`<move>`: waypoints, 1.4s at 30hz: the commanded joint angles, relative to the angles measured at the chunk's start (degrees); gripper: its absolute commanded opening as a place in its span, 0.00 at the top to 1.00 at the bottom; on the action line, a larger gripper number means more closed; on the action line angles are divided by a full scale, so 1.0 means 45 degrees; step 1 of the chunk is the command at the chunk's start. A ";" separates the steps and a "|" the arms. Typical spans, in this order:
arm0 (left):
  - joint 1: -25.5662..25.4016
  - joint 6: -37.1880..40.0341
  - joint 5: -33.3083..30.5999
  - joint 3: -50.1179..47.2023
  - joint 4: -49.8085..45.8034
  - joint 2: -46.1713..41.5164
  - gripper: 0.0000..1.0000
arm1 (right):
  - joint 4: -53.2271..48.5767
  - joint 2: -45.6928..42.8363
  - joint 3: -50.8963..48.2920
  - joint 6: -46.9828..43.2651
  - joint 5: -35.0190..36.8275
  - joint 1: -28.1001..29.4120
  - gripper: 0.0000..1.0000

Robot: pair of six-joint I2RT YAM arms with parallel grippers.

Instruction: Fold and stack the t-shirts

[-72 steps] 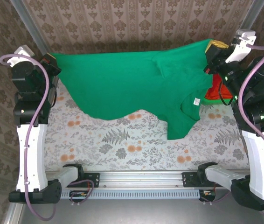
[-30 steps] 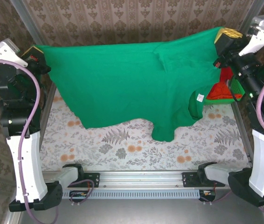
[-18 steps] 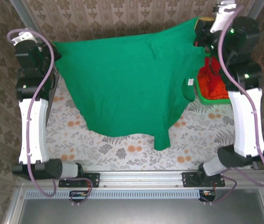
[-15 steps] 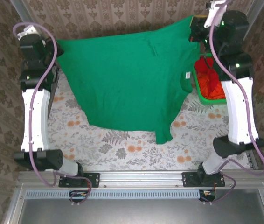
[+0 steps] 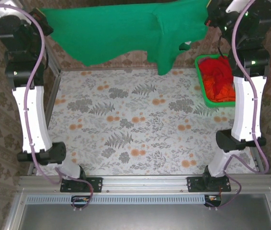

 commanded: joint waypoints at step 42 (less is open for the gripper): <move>-0.0870 -0.3139 -0.2758 -2.1755 0.1563 -0.8820 0.00 | 0.4294 -0.8871 -2.5073 0.3874 -0.0543 0.1004 0.14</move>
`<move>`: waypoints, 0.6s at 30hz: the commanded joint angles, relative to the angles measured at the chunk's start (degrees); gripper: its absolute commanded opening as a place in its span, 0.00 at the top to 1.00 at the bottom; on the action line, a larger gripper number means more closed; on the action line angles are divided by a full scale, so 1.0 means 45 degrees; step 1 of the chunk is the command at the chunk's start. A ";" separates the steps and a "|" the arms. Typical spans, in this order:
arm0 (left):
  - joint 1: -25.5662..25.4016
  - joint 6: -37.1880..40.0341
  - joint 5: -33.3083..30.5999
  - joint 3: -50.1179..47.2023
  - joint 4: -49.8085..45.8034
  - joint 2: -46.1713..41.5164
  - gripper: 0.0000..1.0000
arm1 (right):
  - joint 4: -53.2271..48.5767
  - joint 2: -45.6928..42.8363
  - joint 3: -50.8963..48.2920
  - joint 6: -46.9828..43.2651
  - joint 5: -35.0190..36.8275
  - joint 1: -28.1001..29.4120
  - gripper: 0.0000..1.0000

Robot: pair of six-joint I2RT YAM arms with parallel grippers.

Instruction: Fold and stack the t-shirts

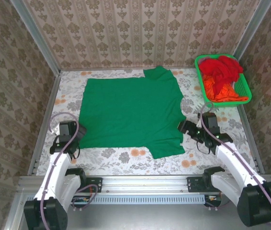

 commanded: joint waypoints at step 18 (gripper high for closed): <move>-0.1130 0.1063 0.2729 0.7931 0.3722 1.2842 0.00 | 0.2425 1.4307 1.0860 -0.0024 0.1002 0.0503 0.37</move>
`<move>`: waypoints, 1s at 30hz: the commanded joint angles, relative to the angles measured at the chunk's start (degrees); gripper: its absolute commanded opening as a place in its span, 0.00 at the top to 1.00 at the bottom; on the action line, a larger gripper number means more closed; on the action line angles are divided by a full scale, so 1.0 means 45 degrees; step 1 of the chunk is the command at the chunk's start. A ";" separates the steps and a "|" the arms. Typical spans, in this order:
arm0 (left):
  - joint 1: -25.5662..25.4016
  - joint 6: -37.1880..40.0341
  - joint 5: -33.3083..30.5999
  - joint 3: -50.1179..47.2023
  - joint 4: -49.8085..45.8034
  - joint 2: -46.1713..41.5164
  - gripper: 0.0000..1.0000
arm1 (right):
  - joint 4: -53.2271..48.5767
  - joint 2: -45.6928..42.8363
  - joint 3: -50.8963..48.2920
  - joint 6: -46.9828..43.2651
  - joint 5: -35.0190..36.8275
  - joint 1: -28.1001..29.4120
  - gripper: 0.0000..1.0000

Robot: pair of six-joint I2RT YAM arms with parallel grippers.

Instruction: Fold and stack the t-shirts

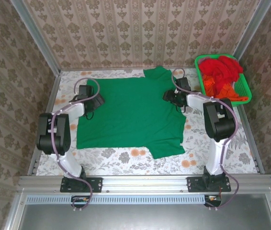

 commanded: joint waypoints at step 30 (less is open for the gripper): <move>0.0108 -0.0263 -0.1599 -0.2846 -0.3203 -0.5711 0.00 | 0.1210 -0.5949 -0.4131 -0.1448 -0.1168 0.0271 0.16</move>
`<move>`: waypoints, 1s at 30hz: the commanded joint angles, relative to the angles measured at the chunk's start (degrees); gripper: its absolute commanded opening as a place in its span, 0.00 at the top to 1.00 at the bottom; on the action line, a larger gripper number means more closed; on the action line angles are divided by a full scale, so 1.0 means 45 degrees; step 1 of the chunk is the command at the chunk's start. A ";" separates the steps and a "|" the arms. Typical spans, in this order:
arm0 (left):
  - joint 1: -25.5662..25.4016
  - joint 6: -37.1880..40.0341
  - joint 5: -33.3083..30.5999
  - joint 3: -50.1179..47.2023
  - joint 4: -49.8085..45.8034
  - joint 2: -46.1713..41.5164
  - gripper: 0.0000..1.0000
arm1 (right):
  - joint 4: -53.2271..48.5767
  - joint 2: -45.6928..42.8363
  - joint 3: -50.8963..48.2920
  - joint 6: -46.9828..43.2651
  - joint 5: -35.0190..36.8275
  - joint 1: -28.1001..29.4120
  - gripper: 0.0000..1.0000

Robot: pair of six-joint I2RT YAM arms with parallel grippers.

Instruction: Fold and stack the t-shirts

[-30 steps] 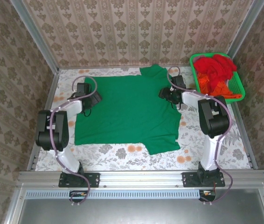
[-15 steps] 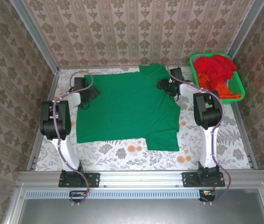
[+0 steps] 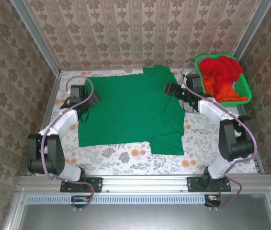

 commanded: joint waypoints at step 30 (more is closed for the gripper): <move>0.1483 -0.6080 0.0496 -0.3734 -0.4995 -0.0702 0.60 | -0.0228 -0.0972 -0.2523 -0.0412 0.0815 0.1735 0.15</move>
